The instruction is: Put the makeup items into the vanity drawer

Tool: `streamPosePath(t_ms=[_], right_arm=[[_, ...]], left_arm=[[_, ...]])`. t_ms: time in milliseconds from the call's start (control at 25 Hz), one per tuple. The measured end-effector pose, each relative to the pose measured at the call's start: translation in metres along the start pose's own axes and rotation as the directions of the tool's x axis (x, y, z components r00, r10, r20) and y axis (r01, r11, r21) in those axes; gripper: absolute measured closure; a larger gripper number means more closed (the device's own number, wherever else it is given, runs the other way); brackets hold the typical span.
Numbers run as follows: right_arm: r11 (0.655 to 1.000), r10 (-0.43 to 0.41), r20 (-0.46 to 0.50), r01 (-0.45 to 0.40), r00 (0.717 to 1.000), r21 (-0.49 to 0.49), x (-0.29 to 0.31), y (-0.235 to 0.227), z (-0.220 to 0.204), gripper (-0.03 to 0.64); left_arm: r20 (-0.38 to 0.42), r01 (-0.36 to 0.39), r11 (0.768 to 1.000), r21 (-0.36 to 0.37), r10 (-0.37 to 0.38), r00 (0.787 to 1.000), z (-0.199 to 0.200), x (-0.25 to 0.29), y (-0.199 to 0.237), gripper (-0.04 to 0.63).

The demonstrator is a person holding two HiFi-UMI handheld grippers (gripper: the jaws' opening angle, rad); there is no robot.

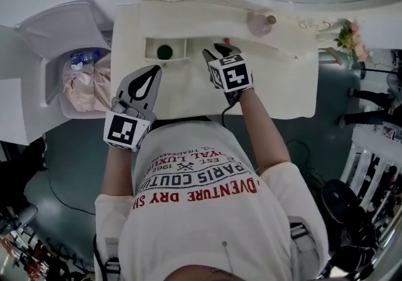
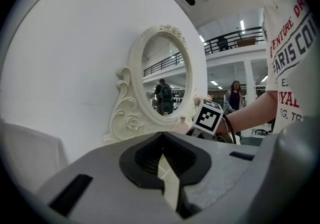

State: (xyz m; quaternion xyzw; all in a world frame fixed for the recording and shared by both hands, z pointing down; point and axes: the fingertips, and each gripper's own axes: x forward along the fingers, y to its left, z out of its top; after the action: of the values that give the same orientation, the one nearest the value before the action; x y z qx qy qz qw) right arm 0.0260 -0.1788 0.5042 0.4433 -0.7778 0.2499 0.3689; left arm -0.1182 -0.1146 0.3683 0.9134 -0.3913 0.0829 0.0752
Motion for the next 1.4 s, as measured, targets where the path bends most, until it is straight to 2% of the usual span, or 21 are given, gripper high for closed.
streamPosePath(t_ms=[200,360,640,920,1040,1400], right_arm=[[0.996,-0.046,-0.033,0.048,0.998,0.071,-0.010,-0.048,-0.036,0.474],[0.995,-0.061,-0.084,0.068,0.995,0.079,-0.006,-0.075,-0.065,0.474],[0.995,-0.026,-0.173,0.043,0.985,0.093,0.022,-0.107,-0.103,0.480],[0.995,0.008,-0.220,0.015,0.975,0.103,0.045,-0.117,-0.115,0.513],[0.995,0.002,-0.238,0.022,0.971,0.095,0.048,-0.120,-0.120,0.572],[0.998,0.000,-0.245,0.016,0.970,0.067,0.036,-0.117,-0.117,0.574]], left_arm=[[-0.030,0.084,0.996,0.015,-0.083,0.996,-0.006,0.039,-0.031,0.589],[-0.043,0.108,0.994,0.014,-0.108,0.993,-0.006,0.063,-0.047,0.589],[-0.083,0.079,0.997,-0.008,-0.079,0.993,-0.018,0.090,-0.060,0.589],[-0.086,0.055,0.998,-0.024,-0.057,0.995,-0.027,0.107,-0.060,0.589],[-0.085,0.054,0.998,-0.026,-0.056,0.995,-0.027,0.112,-0.062,0.589],[-0.077,0.046,0.999,-0.014,-0.047,0.996,-0.021,0.107,-0.061,0.589]])
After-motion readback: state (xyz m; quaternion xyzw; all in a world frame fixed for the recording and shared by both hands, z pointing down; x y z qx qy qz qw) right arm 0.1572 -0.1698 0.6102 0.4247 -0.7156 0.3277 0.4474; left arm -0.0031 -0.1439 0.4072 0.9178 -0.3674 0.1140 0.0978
